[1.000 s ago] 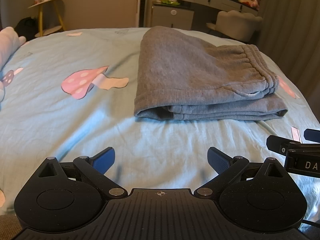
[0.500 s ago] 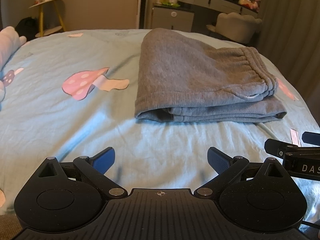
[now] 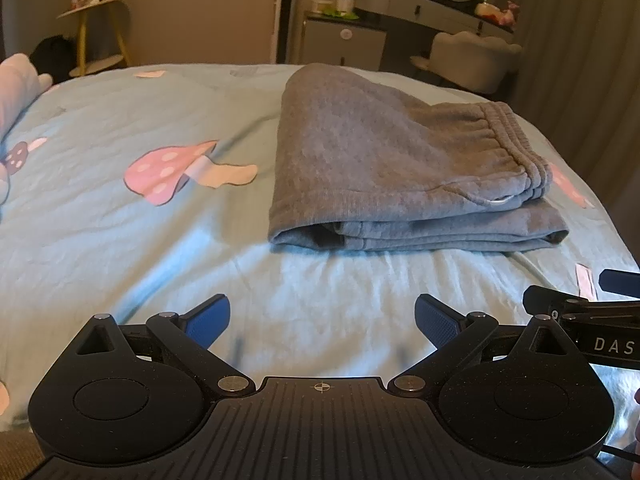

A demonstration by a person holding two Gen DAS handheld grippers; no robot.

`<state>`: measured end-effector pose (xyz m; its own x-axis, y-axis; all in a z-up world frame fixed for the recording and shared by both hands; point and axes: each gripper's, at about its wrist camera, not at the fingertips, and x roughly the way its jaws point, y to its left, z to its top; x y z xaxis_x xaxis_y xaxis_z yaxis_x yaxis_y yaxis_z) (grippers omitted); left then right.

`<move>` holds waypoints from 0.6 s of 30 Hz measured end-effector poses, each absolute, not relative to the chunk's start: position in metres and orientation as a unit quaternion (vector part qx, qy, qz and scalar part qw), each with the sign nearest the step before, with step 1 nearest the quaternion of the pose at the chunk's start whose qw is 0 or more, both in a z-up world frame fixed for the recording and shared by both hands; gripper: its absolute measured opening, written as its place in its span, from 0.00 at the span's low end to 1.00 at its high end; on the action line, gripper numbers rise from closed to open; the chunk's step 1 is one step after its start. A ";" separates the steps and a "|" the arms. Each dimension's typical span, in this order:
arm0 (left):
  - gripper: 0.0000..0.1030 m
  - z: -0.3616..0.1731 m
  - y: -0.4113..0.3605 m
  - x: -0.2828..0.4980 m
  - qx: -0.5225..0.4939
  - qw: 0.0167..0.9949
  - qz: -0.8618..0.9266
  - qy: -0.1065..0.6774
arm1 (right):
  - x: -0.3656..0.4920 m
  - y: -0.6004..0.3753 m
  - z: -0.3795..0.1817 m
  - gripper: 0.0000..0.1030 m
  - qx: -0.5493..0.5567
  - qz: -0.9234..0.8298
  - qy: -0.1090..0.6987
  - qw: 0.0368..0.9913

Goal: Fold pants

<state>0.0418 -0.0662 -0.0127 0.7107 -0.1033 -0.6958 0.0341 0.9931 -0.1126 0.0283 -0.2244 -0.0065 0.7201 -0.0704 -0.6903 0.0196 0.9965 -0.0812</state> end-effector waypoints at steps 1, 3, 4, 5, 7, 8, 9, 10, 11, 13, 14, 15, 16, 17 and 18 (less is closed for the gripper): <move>0.98 -0.012 -0.066 0.042 -0.045 0.924 -0.037 0.377 | 0.028 -0.224 -0.007 0.96 -0.034 -0.024 0.373 0.927; 0.99 -0.012 -0.067 0.041 -0.041 0.926 -0.035 0.372 | 0.028 -0.224 -0.007 0.96 -0.034 -0.024 0.373 0.927; 0.99 -0.011 -0.067 0.040 -0.040 0.927 -0.036 0.371 | 0.028 -0.224 -0.007 0.96 -0.034 -0.024 0.373 0.927; 0.98 -0.011 -0.067 0.040 -0.041 0.927 -0.038 0.370 | 0.028 -0.224 -0.007 0.96 -0.034 -0.024 0.373 0.927; 0.99 -0.011 -0.067 0.040 -0.041 0.927 -0.041 0.370 | 0.028 -0.224 -0.007 0.96 -0.034 -0.024 0.373 0.927; 0.99 -0.011 -0.068 0.040 -0.040 0.927 -0.041 0.370 | 0.028 -0.224 -0.007 0.96 -0.034 -0.024 0.373 0.927; 0.99 -0.011 -0.068 0.040 -0.039 0.927 -0.041 0.370 | 0.028 -0.224 -0.007 0.96 -0.034 -0.024 0.373 0.927; 0.98 -0.011 -0.068 0.040 -0.037 0.928 -0.043 0.368 | 0.028 -0.224 -0.006 0.96 -0.034 -0.025 0.373 0.927; 0.98 -0.011 -0.068 0.039 -0.036 0.929 -0.045 0.365 | 0.028 -0.224 -0.006 0.96 -0.034 -0.025 0.373 0.927; 0.99 -0.010 -0.069 0.038 -0.032 0.931 -0.045 0.360 | 0.028 -0.225 -0.006 0.96 -0.033 -0.024 0.374 0.927; 0.99 -0.010 -0.070 0.037 -0.030 0.932 -0.045 0.358 | 0.028 -0.225 -0.007 0.96 -0.033 -0.024 0.374 0.927; 0.99 -0.010 -0.070 0.037 -0.028 0.932 -0.046 0.358 | 0.028 -0.225 -0.007 0.96 -0.033 -0.025 0.374 0.926; 0.99 -0.011 -0.071 0.037 -0.026 0.932 -0.046 0.358 | 0.028 -0.226 -0.007 0.96 -0.032 -0.025 0.374 0.926; 0.99 -0.011 -0.071 0.037 -0.026 0.932 -0.047 0.358 | 0.028 -0.226 -0.007 0.96 -0.033 -0.025 0.374 0.926; 0.99 -0.011 -0.071 0.037 -0.025 0.932 -0.047 0.357 | 0.028 -0.225 -0.007 0.96 -0.033 -0.025 0.374 0.926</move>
<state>0.0366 -0.0708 -0.0106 0.7400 -0.1061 -0.6641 0.0702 0.9943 -0.0807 0.0276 -0.2255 -0.0069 0.7186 -0.0699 -0.6919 0.0212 0.9967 -0.0787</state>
